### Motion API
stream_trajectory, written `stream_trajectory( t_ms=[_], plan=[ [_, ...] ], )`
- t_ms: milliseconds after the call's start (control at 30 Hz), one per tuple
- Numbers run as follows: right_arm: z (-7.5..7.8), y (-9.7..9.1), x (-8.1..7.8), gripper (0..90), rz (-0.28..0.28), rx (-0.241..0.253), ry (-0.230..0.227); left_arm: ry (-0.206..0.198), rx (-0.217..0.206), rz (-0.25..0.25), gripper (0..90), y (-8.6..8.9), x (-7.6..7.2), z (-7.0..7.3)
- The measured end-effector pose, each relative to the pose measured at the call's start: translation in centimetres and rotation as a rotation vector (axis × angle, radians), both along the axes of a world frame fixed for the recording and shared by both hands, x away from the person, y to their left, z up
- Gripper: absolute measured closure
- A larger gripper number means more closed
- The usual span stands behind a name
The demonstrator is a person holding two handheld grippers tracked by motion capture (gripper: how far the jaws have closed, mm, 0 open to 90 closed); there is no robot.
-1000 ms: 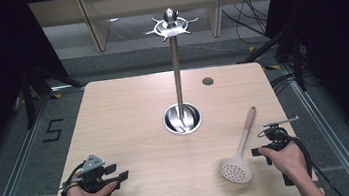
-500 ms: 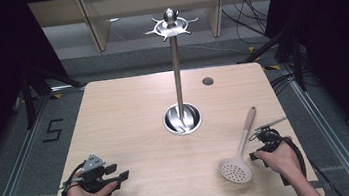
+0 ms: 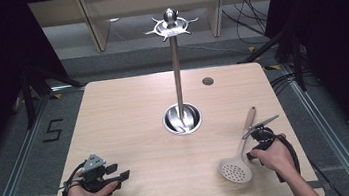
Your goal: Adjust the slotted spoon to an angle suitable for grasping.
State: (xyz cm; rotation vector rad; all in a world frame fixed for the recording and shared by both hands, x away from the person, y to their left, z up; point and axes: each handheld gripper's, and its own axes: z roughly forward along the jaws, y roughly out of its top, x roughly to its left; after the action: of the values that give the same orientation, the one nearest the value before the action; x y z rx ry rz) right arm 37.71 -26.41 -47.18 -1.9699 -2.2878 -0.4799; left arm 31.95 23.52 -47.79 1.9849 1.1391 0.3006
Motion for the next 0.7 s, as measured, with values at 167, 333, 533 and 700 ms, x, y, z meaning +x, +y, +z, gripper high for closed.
stream_trajectory(
  t_ms=[167, 333, 533, 700],
  plan=[
    [0.0, 0.5, -0.1, 90.0, -0.001, 0.022, 0.032, -0.007, -0.013, 0.012, 42.3, 0.0, 0.0, 0.0],
    [-0.3, 0.9, -0.1, 90.0, 0.057, 0.016, -0.003, 0.0, -0.006, 0.003, 42.3, 0.0, 0.0, 0.0],
    [-0.4, 1.2, -0.5, 90.0, 0.105, -0.012, 0.0, -0.001, -0.015, 0.006, 42.4, -0.1, -0.1, 0.0],
    [-0.3, 2.0, -1.1, 90.0, 0.163, -0.062, -0.002, -0.004, -0.009, 0.003, 42.3, -0.2, 0.0, -0.1]
  ],
)
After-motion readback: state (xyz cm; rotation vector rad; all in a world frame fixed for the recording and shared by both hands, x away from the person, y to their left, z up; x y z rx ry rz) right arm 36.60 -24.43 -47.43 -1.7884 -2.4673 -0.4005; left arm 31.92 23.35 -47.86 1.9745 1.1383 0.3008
